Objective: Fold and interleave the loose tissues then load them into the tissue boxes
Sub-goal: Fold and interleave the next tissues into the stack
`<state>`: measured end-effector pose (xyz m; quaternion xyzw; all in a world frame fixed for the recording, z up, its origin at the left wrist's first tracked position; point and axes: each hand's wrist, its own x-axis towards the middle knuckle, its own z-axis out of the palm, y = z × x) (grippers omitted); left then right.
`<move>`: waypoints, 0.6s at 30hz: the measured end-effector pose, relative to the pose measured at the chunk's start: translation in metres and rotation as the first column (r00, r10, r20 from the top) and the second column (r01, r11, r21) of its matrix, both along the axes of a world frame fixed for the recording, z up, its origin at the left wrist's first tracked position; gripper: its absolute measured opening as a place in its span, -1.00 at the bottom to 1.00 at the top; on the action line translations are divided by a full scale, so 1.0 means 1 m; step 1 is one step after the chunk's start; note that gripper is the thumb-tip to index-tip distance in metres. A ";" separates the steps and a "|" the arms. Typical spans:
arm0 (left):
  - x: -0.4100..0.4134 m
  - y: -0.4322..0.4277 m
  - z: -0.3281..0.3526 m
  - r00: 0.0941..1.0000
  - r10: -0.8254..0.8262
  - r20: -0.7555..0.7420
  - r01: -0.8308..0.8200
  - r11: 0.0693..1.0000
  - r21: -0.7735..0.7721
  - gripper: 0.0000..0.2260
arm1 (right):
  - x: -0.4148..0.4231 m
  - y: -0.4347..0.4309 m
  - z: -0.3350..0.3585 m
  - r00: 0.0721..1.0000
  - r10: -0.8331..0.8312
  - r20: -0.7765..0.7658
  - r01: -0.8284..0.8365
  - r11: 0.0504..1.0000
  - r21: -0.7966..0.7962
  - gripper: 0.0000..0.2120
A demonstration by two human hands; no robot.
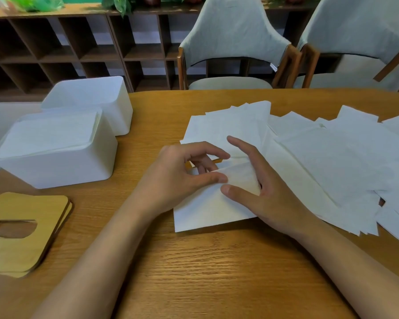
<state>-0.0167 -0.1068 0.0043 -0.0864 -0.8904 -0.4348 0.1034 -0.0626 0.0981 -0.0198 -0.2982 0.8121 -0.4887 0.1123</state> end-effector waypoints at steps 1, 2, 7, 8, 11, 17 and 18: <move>0.000 0.001 -0.002 0.999 0.004 -0.050 -0.006 1.000 -0.029 -0.67 | 0.000 0.000 0.000 1.000 -0.002 -0.006 0.002 1.000 -0.005 -0.27; -0.001 0.002 -0.003 0.994 0.003 -0.105 -0.010 0.998 -0.064 -0.66 | -0.001 0.000 -0.001 1.000 -0.002 -0.009 0.002 1.000 -0.018 -0.27; -0.008 -0.001 -0.016 0.942 0.092 -0.324 -0.157 0.971 -0.181 -0.54 | -0.002 0.003 -0.003 1.000 -0.005 0.006 0.005 0.996 -0.091 -0.30; -0.009 -0.001 -0.016 0.949 0.137 -0.285 -0.188 0.969 -0.163 -0.54 | -0.003 0.004 -0.003 1.000 -0.026 0.005 0.027 0.992 -0.121 -0.30; -0.009 -0.001 -0.012 0.977 0.208 0.040 -0.210 0.977 0.050 -0.62 | -0.010 0.008 -0.001 0.994 -0.110 0.008 0.109 0.970 -0.218 -0.28; -0.010 0.003 -0.014 0.961 0.084 0.264 -0.210 0.842 0.497 -0.78 | -0.018 0.016 0.009 0.994 -0.102 0.033 0.106 0.971 -0.215 -0.27; -0.010 0.004 -0.015 0.961 0.090 0.262 -0.218 0.828 0.517 -0.77 | -0.019 0.019 0.012 0.998 -0.059 0.036 0.065 0.981 -0.181 -0.28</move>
